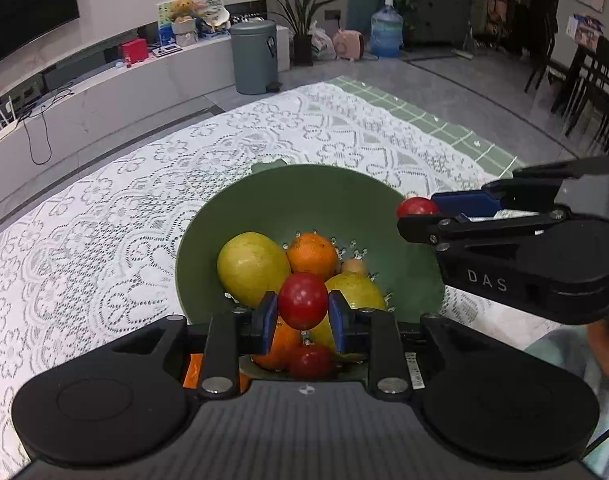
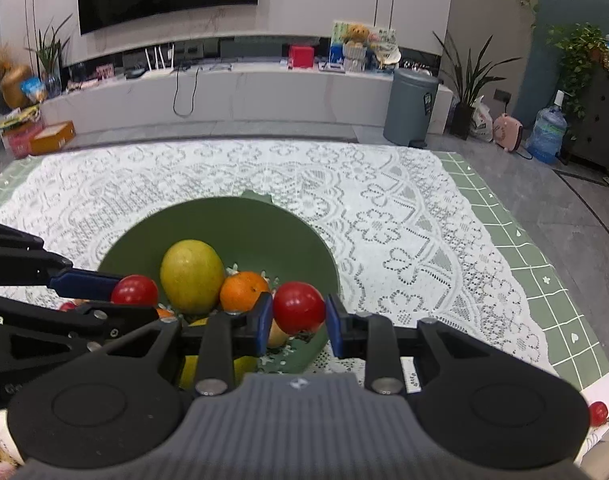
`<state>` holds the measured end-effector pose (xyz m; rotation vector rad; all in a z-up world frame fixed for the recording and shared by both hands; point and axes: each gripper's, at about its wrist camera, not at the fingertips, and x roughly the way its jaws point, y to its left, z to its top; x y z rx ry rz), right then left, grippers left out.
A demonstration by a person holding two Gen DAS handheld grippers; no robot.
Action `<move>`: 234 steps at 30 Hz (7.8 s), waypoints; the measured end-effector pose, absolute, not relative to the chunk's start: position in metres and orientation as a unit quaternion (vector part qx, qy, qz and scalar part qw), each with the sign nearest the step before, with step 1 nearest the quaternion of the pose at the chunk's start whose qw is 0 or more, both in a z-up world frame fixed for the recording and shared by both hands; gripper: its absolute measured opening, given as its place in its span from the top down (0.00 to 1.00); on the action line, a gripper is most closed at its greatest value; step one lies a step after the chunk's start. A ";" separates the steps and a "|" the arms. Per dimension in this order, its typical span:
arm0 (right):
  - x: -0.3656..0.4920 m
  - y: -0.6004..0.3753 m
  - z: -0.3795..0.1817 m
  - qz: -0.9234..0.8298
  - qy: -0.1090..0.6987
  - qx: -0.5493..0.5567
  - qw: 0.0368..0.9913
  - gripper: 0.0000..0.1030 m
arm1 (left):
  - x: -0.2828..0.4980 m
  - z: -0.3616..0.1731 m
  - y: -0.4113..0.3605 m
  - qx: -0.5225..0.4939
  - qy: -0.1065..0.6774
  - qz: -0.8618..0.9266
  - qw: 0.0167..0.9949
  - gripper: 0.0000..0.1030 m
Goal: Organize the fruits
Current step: 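Carry both tomatoes over the green colander and lower them inside, then open both tools to release the tomatoes and lift away, then move both tools back toward the remaining oranges, tomato and kiwi, then grasp the last red tomato with the left tool while the right tool reaches an orange, then carry the tomato and orange over the green colander and lower them inside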
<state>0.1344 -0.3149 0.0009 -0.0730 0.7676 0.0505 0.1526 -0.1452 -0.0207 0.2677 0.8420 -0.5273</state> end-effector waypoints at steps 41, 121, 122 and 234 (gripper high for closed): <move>0.139 -0.303 -0.009 0.028 0.383 -0.064 0.921 0.55 | 0.160 -0.032 -0.145 0.153 0.415 -0.221 0.869 0.52; 0.108 -0.176 -0.076 0.015 0.409 0.112 0.906 0.53 | 0.158 -0.098 0.016 -0.051 0.417 -0.172 0.891 0.56; 0.110 -0.177 -0.078 0.013 0.410 0.117 0.904 0.54 | 0.158 -0.098 0.016 -0.054 0.418 -0.173 0.890 0.57; 0.127 -0.313 -0.001 -0.019 0.335 0.062 0.940 0.71 | 0.141 -0.022 -0.128 0.080 0.389 -0.228 0.889 0.69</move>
